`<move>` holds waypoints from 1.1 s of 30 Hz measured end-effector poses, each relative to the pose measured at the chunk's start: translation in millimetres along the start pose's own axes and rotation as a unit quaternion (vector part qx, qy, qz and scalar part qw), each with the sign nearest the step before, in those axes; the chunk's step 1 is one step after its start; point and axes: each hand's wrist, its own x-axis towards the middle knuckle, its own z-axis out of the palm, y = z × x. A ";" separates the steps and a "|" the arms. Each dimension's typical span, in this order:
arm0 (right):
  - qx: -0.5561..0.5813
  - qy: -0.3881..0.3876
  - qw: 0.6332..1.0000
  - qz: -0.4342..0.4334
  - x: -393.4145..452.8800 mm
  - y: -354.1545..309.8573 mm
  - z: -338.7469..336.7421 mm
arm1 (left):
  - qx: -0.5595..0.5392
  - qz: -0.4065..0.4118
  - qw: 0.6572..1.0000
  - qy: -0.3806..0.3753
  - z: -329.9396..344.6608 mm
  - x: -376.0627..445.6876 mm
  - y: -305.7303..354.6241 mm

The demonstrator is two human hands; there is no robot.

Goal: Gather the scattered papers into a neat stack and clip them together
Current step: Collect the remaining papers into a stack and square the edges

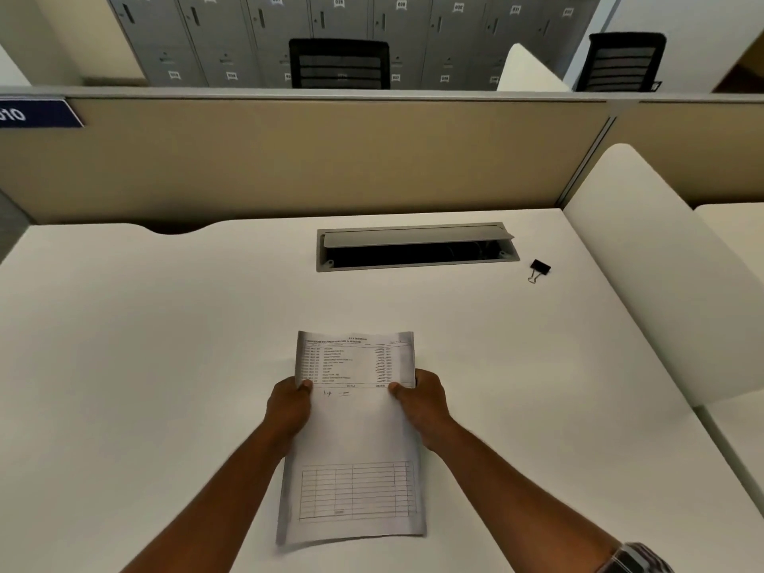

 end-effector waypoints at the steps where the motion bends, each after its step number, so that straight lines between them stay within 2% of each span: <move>1: -0.013 0.001 1.000 0.000 3.2 -0.9 1.3 | -0.003 -0.007 1.000 0.005 1.2 2.9 -1.2; 8: -0.107 -0.006 0.994 0.029 9.8 -6.7 4.5 | -0.014 -0.038 0.998 0.041 1.7 11.0 2.8; 14: -0.166 0.005 0.986 0.007 7.0 -6.5 7.1 | 0.014 -0.045 0.998 0.043 -0.4 12.2 0.9; 20: -0.162 -0.002 0.987 0.014 6.2 -9.7 6.7 | 0.066 -0.015 0.992 0.108 -13.3 2.5 -2.7; 29: -0.239 0.040 0.970 -0.013 -2.9 -12.7 3.8 | 0.055 0.010 0.990 0.130 -30.7 -3.1 -13.6; 33: -0.237 0.038 0.971 -0.015 -8.2 -16.5 5.5 | 0.088 0.024 0.988 0.126 -29.4 -5.4 -17.5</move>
